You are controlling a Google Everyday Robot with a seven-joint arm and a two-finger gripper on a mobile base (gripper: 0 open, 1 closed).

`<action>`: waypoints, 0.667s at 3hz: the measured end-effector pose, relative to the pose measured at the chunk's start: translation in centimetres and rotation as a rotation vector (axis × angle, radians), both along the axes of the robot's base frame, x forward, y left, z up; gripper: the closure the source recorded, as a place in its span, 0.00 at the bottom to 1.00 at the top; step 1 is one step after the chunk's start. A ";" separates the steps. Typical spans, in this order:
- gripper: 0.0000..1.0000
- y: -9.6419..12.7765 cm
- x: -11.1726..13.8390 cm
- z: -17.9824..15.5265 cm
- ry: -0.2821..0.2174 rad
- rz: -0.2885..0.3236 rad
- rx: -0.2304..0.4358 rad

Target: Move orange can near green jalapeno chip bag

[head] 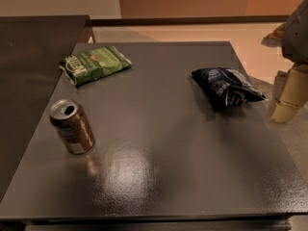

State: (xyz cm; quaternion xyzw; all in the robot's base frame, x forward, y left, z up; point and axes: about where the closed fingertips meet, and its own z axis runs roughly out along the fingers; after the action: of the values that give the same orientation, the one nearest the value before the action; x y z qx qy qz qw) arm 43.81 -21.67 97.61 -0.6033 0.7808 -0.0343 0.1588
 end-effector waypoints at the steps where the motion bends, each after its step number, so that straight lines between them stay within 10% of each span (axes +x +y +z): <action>1: 0.00 0.0 0.0 0.0 0.000 0.000 0.000; 2: 0.00 1.6 0.9 -0.4 -0.011 0.016 0.060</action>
Offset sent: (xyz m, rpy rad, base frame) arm 0.0232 0.0402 -0.0152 0.1566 -0.0056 0.0419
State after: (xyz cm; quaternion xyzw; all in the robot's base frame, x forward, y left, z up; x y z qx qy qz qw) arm 44.70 -20.07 97.21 -0.6042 0.7759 -0.0129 0.1811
